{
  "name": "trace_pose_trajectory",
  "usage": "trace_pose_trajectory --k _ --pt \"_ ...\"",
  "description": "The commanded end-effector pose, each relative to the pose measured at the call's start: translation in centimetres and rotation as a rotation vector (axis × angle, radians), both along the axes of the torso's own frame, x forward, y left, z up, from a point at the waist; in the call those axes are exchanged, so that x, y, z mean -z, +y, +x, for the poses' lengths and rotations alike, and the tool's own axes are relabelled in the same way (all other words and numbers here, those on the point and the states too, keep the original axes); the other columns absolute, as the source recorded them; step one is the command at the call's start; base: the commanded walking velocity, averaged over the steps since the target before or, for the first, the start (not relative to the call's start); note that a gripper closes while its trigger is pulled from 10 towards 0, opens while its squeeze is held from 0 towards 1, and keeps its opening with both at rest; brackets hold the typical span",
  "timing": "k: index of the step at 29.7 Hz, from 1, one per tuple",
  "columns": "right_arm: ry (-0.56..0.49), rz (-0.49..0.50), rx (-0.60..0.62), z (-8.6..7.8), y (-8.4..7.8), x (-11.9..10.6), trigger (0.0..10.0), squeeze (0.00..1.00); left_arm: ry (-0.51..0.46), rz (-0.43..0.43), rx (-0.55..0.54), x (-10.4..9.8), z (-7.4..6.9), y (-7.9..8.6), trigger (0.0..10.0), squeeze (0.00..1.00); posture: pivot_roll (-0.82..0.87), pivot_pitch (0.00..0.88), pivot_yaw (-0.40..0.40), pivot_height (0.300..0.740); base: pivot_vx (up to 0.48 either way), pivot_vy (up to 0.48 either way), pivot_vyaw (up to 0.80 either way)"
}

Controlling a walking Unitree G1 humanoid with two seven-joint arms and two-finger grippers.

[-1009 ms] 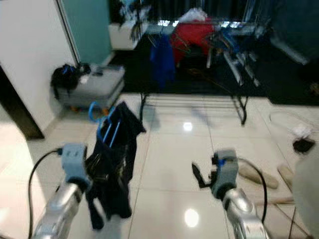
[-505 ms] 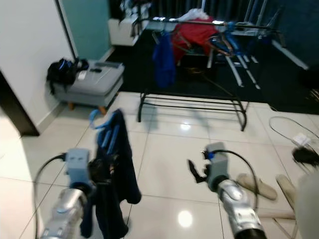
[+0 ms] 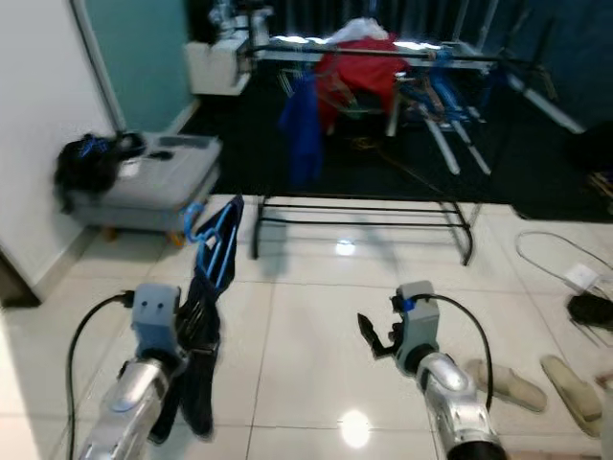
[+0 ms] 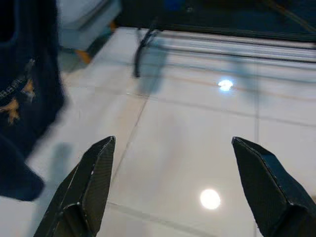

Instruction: Hang hanger

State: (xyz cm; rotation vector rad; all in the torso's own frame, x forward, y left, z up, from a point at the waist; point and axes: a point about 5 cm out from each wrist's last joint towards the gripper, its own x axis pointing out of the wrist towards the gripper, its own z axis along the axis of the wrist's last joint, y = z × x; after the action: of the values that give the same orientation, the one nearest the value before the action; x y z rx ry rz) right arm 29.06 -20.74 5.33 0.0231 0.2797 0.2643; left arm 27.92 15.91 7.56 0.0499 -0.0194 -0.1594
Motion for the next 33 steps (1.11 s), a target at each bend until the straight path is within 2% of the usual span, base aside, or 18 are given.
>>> trace_pose_trajectory --k 1,4,17,21,22,25,28,29,33 --pt "0.003 0.027 -0.008 -0.2 0.7 0.3 10.0 0.00 -0.017 0.020 0.003 -0.1 -0.2 0.4 10.0 0.00 -0.05 0.000 -0.003 0.740 0.480 0.000 -0.80" --pt "-0.011 0.060 0.020 -0.8 0.3 0.2 10.0 0.00 -0.002 0.035 0.045 0.1 -0.3 -0.1 10.0 0.00 -0.07 0.000 0.024 0.740 0.480 0.000 -0.80" --pt "-0.029 0.078 0.020 -1.3 0.2 0.1 10.0 0.00 0.008 0.017 0.070 0.1 -0.5 -0.6 10.0 0.00 -0.08 0.000 0.033 0.740 0.480 0.000 0.00" --pt "-0.028 0.100 0.017 -1.3 0.3 0.0 10.0 0.00 -0.007 -0.014 0.118 -0.7 -0.6 -1.8 10.0 0.00 -0.07 0.000 0.033 0.740 0.480 0.000 0.00" --pt "-0.029 0.106 0.017 -1.3 0.3 0.0 10.0 0.00 -0.013 -0.027 0.140 -1.0 -0.6 -2.6 10.0 0.00 -0.07 0.000 0.038 0.740 0.480 0.000 0.00" --pt "-0.030 0.110 0.017 -1.3 0.4 -0.1 10.0 0.00 -0.016 -0.039 0.152 -1.3 -0.6 -3.2 10.0 0.00 -0.08 0.000 0.041 0.740 0.480 0.000 0.00" --pt "-0.032 0.113 0.019 -1.3 0.4 -0.1 10.0 0.00 -0.012 -0.082 0.154 -1.7 -0.4 -4.2 10.0 0.00 -0.08 0.000 0.046 0.740 0.480 0.000 0.00" --pt "-0.034 0.117 0.020 -1.3 0.5 -0.1 10.0 0.00 0.010 -0.172 0.139 -2.1 0.1 -5.0 10.0 0.00 -0.09 0.000 0.050 0.740 0.480 0.000 0.00" --pt "-0.035 0.120 0.020 -1.3 0.5 -0.2 10.0 0.00 0.019 -0.200 0.148 -2.3 0.4 -5.8 10.0 0.00 -0.09 0.000 0.051 0.740 0.480 0.000 0.00"
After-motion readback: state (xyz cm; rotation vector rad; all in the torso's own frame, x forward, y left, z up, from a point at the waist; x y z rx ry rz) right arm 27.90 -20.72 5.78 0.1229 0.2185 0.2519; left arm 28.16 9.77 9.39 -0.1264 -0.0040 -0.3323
